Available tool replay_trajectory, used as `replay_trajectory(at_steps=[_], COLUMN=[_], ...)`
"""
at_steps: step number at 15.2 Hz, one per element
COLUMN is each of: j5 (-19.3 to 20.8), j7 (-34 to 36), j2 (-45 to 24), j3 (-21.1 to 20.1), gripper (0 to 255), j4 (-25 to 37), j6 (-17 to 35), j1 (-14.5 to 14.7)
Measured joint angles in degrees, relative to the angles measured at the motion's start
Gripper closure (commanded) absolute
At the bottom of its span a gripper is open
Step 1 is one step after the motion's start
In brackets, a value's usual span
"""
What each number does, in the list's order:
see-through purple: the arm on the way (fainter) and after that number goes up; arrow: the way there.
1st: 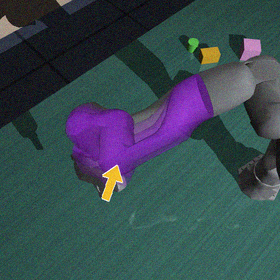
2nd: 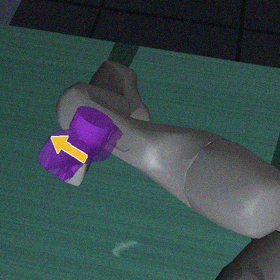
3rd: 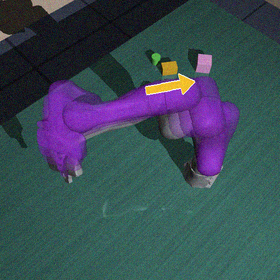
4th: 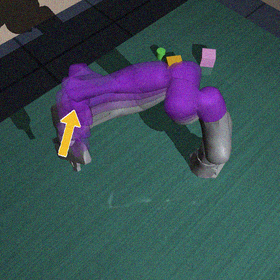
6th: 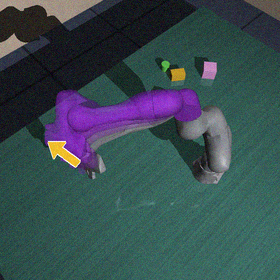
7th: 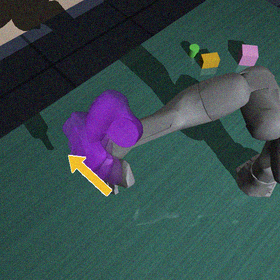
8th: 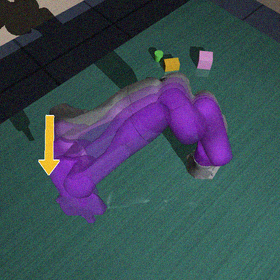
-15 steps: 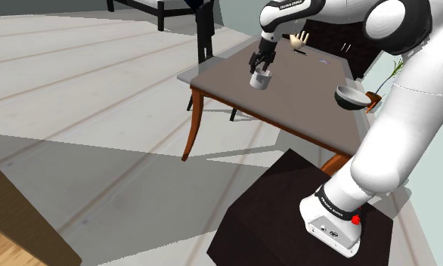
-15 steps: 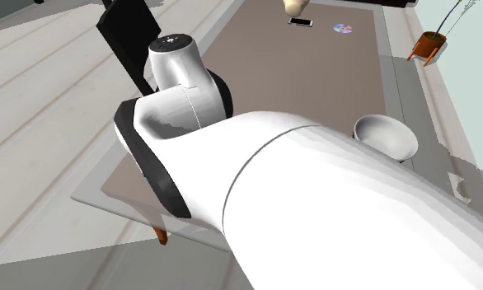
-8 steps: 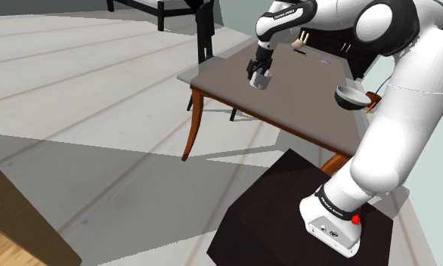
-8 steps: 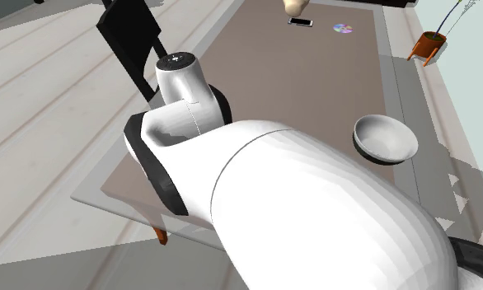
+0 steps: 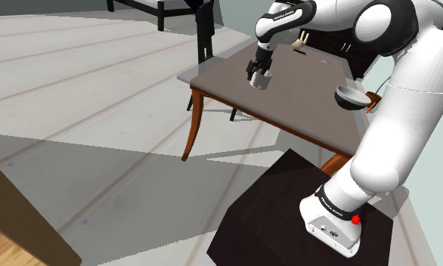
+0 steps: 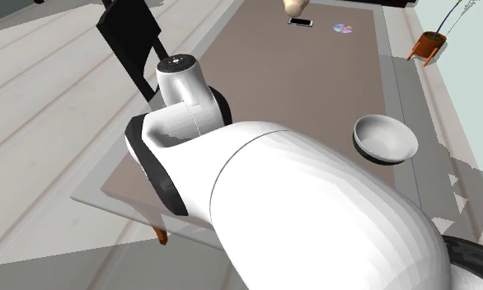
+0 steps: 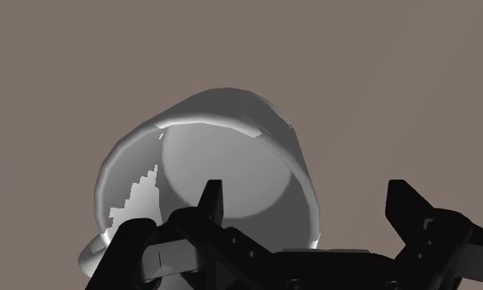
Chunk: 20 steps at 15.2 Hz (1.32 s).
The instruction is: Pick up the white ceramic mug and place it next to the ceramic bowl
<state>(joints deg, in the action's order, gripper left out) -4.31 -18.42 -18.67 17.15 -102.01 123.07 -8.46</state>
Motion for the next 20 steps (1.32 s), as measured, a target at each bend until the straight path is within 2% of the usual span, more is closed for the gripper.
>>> replay_trajectory(at_steps=[10, 20], j5=[0.0, 0.8], j7=[0.0, 0.4], j2=[0.0, 2.2], j3=[0.0, 0.3], gripper=[255, 255], j4=[0.0, 4.0], j6=[0.0, -6.1], j1=[0.0, 0.1])
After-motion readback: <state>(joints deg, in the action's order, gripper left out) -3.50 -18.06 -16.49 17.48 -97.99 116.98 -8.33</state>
